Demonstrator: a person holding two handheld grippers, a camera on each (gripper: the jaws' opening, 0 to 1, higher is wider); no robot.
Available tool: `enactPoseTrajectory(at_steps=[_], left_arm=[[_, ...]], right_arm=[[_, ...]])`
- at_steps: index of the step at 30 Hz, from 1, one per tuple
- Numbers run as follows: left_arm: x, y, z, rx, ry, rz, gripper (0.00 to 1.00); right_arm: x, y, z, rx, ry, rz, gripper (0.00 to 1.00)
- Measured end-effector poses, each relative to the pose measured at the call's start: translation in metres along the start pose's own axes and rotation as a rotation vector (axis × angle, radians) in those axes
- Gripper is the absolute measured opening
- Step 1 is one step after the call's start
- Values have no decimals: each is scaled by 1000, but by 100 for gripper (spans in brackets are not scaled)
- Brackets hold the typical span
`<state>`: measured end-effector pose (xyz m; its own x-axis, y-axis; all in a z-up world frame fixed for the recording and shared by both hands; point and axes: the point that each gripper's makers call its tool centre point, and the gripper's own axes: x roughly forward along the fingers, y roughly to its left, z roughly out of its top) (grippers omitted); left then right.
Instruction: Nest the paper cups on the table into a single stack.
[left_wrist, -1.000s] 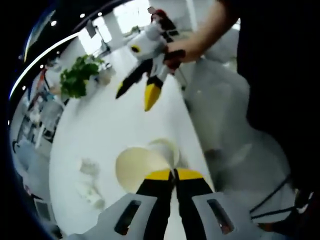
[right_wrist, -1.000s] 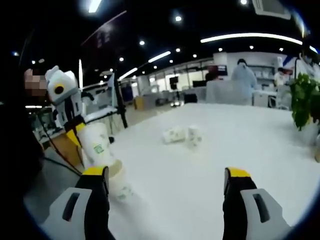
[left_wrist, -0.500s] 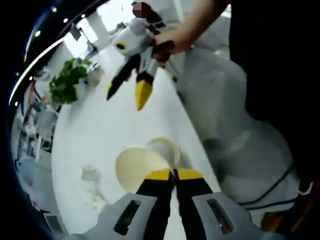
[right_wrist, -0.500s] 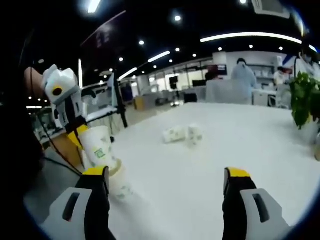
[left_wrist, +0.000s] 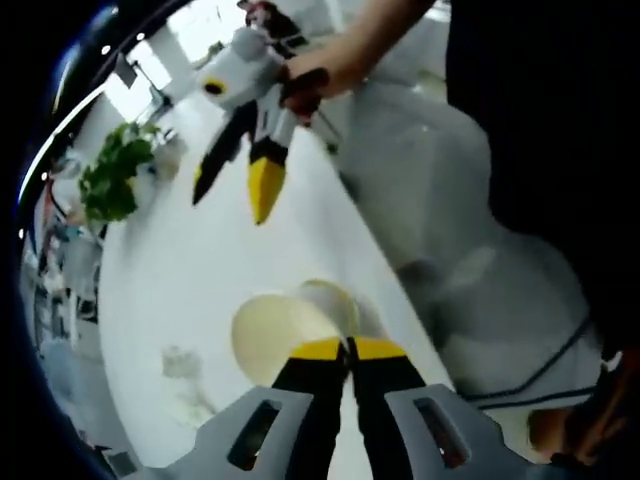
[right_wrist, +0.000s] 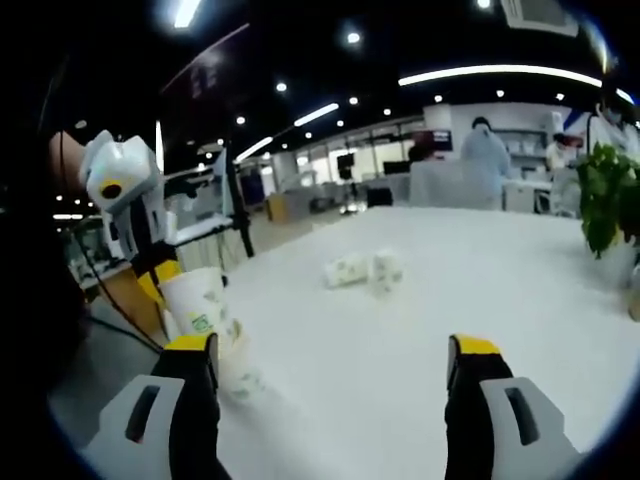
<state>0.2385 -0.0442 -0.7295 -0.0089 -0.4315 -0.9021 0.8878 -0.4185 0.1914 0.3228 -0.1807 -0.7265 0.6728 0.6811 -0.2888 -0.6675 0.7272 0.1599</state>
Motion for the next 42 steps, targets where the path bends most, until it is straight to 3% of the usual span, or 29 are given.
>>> enactPoseTrajectory(at_steps=[10,15,28,35,37,42], left_arm=[[9,1,0,-9,23,-24,3],[14,0,1,-36,13,-34,11],[18,-1,-2,-76,-3,-39,10],[15,-1,-8,-202,-38,-24,11],[14,-4,-8,-205,-49,-21,12],[7,-2,0,-333,-159,15,14]], right_arm=[[-1,0,-1,15,-2,1,92],[-2,0,0,17,-4,0,93],[-7,-3,-3,28,3,-9,93],[-8,-4,-4,29,11,-5,93],[-9,-5,-5,25,16,-1,93],[-11,-3,-6,22,28,5,93]])
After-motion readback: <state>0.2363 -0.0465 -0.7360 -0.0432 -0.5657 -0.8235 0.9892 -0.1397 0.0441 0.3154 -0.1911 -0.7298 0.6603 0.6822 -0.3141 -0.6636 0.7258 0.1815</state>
